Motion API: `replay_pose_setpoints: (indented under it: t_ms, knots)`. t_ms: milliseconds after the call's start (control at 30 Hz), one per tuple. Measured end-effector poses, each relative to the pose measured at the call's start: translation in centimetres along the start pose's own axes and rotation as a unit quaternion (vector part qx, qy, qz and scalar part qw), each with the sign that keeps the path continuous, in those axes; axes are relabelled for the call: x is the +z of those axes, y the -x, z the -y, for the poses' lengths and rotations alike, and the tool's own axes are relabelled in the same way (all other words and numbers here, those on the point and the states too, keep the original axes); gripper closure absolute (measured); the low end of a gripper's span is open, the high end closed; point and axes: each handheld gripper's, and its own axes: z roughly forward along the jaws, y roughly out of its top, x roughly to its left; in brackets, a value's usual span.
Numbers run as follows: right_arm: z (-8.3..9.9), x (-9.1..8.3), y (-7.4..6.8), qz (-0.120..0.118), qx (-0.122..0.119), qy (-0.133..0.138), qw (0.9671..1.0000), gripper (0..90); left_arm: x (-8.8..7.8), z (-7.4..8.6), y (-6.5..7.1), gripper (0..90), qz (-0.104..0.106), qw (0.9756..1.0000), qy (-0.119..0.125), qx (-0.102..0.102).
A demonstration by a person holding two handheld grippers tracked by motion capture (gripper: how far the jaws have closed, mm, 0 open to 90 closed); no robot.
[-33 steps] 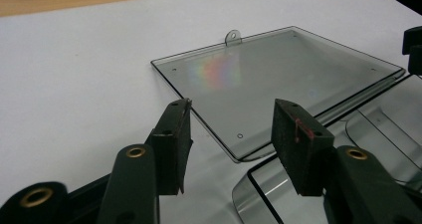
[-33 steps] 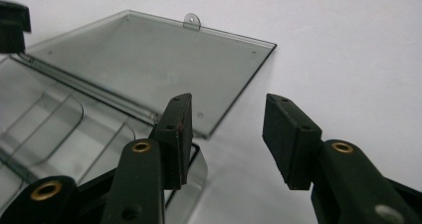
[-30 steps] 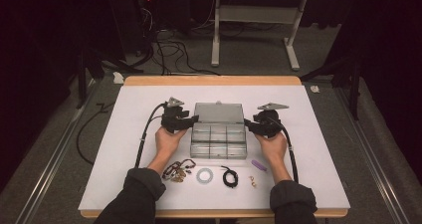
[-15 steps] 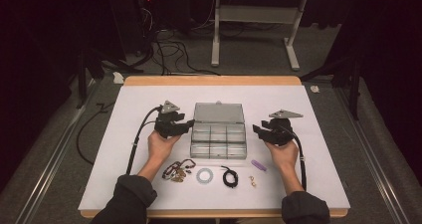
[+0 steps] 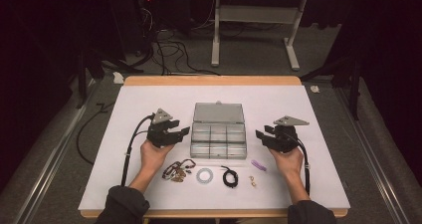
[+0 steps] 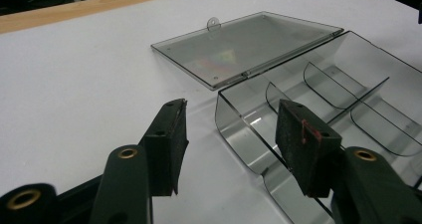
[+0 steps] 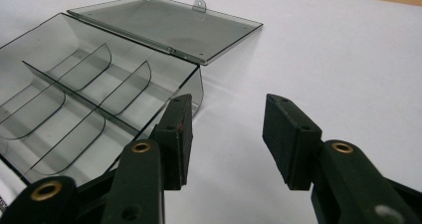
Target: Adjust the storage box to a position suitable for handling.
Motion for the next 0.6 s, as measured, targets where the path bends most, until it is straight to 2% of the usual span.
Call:
replay_pose_setpoints:
  t_ms: [167, 367, 600]
  knots:
    - [0.7, -0.4, 0.3, -0.005, 0.004, -0.005, 1.0000, 55.5, -0.6, 0.7, 0.2, 46.6, 0.001, 1.0000, 0.001, 0.002]
    - [1.6, -0.8, 0.2, -0.008, 0.005, -0.008, 0.9999, 55.5, -1.6, 1.5, 0.5, 46.6, 0.003, 0.9998, 0.017, -0.006]
    - [3.2, -1.2, -0.1, -0.015, 0.002, -0.012, 0.9998, 55.5, -2.5, 2.5, 0.9, 46.5, -0.001, 0.9998, 0.018, -0.003]
